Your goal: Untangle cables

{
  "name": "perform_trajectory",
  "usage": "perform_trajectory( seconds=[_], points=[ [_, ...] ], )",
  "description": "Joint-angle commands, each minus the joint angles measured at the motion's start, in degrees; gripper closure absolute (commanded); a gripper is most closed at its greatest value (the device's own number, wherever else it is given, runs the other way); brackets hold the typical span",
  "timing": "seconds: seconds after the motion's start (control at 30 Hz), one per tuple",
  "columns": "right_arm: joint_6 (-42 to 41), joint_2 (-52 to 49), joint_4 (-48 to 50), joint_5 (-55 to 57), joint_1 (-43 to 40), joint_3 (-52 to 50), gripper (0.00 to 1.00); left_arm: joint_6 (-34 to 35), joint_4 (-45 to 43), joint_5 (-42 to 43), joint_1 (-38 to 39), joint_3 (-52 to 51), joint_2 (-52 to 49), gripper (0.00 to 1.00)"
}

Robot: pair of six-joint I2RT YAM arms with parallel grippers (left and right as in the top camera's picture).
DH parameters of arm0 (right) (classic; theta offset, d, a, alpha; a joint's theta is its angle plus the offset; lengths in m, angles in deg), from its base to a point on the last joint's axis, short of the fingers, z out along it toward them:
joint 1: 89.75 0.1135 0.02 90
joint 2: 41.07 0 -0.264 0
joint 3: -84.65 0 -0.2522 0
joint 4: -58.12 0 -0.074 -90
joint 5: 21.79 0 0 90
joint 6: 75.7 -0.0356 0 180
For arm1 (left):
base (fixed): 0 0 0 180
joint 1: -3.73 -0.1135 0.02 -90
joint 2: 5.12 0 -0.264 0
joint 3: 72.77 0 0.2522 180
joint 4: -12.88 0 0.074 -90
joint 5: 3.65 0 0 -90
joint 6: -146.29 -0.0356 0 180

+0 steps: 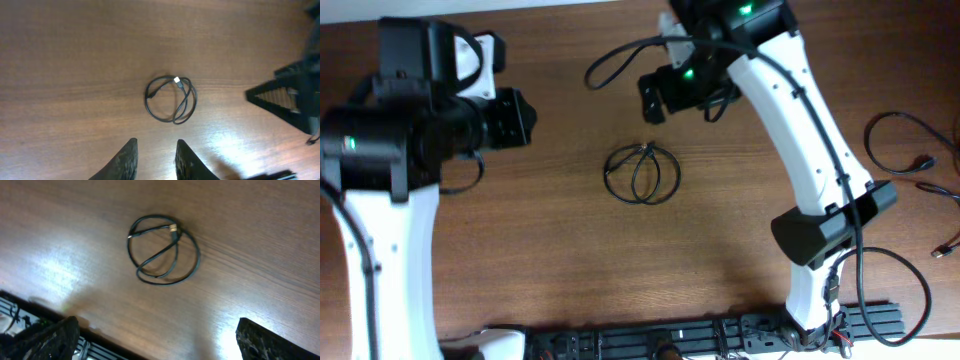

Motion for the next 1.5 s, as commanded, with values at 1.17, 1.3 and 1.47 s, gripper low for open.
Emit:
perform_trajectory(
  seconds=[1.17,1.3,1.47],
  points=[
    [-20.11,55.28,11.23,27.02,6.97,-48.98,0.01,5.99,-19.58,-10.38,3.06,-45.53,39.54,0.63],
    [-20.20,62.45,18.75,24.70,6.97,-59.36,0.01,8.44,-19.69,-9.35,3.06,-48.48,39.54,0.61],
    [-20.17,62.20,20.37,24.46,6.97,-62.66,0.01,8.68,-20.11,-9.57,3.06,-49.66,39.54,0.57]
  ],
)
